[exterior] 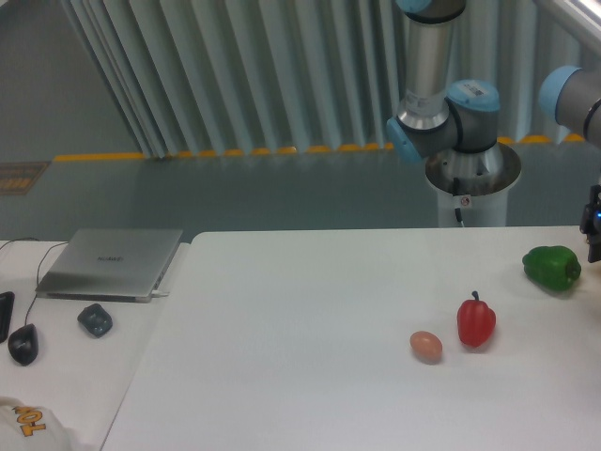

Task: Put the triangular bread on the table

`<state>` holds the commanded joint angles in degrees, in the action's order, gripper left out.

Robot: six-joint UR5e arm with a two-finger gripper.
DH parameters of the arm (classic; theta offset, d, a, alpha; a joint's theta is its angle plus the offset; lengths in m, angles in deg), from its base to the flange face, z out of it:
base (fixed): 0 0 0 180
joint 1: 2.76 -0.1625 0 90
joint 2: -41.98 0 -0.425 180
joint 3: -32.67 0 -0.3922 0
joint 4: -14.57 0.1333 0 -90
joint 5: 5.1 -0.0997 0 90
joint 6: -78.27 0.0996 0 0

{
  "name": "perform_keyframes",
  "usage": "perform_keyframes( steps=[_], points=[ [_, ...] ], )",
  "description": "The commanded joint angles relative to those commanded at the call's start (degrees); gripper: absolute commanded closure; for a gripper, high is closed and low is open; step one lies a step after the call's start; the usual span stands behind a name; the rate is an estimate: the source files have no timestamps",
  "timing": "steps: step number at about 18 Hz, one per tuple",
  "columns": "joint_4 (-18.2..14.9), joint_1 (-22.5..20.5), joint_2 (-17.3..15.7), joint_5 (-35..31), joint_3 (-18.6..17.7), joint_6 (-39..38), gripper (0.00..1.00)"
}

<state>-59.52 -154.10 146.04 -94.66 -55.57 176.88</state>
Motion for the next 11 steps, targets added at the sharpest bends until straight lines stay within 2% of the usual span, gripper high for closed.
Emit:
perform_keyframes(
  steps=[2,6,8,11],
  points=[
    [0.0,0.0,0.0,0.0,-0.09,0.0,0.0],
    [0.09,0.7,-0.79,0.17,-2.81,0.0,0.0],
    [0.09,1.05,-1.93,0.09,-2.99,-0.17,0.0],
    [0.44,1.06,-1.93,-0.26,-3.43,-0.97,0.0]
  ],
)
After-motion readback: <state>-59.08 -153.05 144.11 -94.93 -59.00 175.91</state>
